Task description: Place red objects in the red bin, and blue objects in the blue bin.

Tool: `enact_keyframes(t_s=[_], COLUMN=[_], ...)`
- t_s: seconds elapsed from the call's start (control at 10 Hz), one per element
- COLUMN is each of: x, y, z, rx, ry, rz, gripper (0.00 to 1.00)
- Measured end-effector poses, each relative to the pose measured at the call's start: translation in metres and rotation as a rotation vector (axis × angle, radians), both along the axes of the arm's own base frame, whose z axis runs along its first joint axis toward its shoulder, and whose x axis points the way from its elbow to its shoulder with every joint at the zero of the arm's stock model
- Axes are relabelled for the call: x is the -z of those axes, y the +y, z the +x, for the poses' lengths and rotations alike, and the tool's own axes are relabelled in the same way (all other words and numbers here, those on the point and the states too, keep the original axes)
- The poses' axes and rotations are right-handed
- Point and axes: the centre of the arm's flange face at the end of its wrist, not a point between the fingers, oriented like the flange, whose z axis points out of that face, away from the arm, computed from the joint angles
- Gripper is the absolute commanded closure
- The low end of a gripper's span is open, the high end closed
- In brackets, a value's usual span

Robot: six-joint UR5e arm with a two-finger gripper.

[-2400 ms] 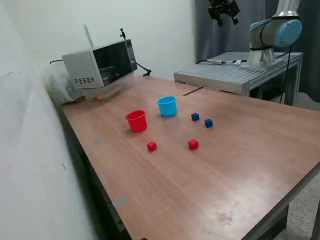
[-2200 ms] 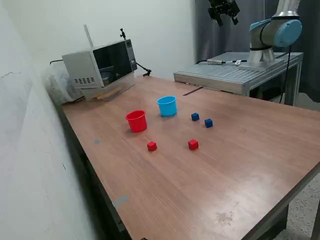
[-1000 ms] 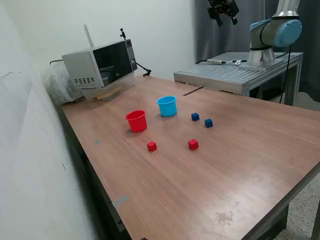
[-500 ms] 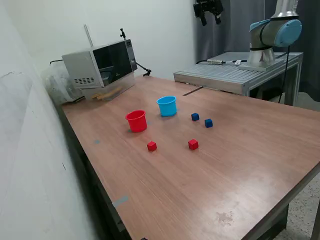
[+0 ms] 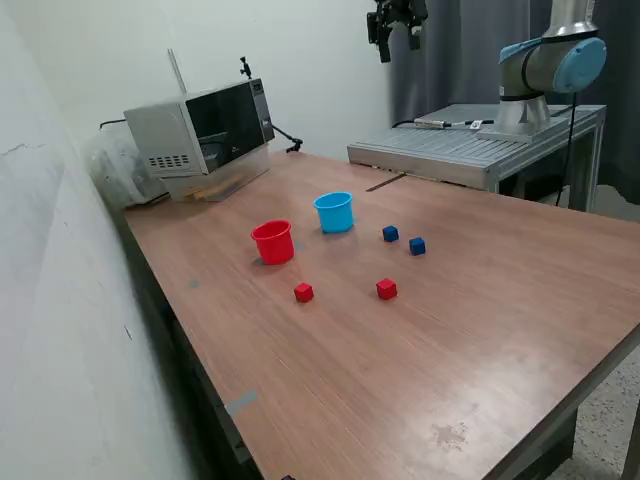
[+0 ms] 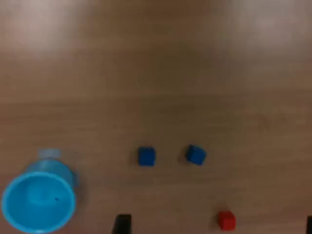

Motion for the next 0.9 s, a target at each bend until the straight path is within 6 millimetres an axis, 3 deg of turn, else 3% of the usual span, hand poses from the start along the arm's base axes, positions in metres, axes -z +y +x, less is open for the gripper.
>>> enact_keyframes(t_s=[0.2, 0.4, 0.9], x=[0.047, 0.094, 0.199], y=[-0.023, -0.032, -0.018], z=[-0.035, -0.060, -0.094], rx=[-0.006, -0.010, 0.062], ry=[0.013, 0.014, -0.037], rz=[-0.018, -0.020, 0.090], gripper=[0.00, 0.00, 0.00])
